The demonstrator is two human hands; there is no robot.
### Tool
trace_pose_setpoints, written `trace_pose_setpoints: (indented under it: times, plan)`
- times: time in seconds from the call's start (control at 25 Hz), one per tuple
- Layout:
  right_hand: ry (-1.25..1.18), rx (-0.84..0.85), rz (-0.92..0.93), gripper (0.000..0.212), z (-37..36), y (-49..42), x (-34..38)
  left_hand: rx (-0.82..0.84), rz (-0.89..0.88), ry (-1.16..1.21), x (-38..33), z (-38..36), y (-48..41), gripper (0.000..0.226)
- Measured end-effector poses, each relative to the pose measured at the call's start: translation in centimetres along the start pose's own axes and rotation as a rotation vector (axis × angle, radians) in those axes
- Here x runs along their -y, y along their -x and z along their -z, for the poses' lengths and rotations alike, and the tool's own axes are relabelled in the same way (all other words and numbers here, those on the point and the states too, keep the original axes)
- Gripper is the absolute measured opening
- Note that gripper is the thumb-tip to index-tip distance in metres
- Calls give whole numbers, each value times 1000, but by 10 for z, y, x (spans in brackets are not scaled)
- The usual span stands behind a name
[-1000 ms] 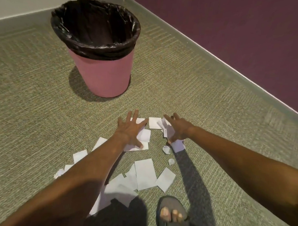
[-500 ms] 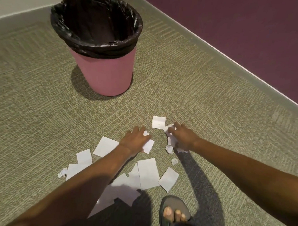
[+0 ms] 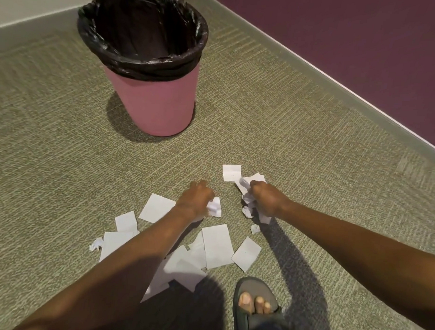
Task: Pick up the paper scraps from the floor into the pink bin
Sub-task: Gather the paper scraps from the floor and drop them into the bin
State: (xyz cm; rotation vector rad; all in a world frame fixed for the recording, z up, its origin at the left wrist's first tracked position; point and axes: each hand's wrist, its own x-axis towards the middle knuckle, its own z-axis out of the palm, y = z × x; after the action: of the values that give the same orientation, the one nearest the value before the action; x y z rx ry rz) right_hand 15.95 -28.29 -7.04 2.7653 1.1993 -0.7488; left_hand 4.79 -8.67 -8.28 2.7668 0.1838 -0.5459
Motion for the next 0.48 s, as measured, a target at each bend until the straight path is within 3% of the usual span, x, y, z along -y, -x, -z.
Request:
trace_pose_setpoints:
  times: [0.12, 0.32, 0.48]
  plan:
    - [-10, -69, -39, 5, 12, -3, 6, 2, 48, 104, 10, 4, 1, 34]
    - [-223, -165, -98, 4, 44, -9, 22, -27, 130, 214, 29, 9, 15, 17]
    - [-309, -319, -32, 18, 86, -7, 41, -69, 165, 313, 39, 14, 34, 21]
